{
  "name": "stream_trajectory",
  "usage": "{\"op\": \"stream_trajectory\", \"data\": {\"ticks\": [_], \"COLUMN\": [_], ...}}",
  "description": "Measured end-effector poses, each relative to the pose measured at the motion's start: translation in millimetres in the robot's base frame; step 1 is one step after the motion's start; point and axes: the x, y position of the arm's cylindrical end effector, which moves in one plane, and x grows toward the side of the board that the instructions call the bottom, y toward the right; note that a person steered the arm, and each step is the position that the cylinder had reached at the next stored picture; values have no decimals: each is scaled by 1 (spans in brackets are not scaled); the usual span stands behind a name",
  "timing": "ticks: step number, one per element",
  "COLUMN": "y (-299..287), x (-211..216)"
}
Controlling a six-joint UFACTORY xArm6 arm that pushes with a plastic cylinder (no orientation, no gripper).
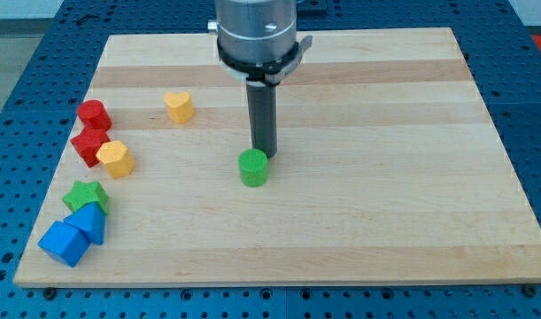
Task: Push the green circle towards the bottom left of the board
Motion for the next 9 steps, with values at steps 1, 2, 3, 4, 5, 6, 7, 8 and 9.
{"op": "stream_trajectory", "data": {"ticks": [1, 2, 3, 4, 5, 6, 7, 8, 9], "y": [-42, -56, -4, 48, 51, 17, -31, -69, -98], "x": [13, 13, 7, 1, 23, 39, 40, 40, 42]}}
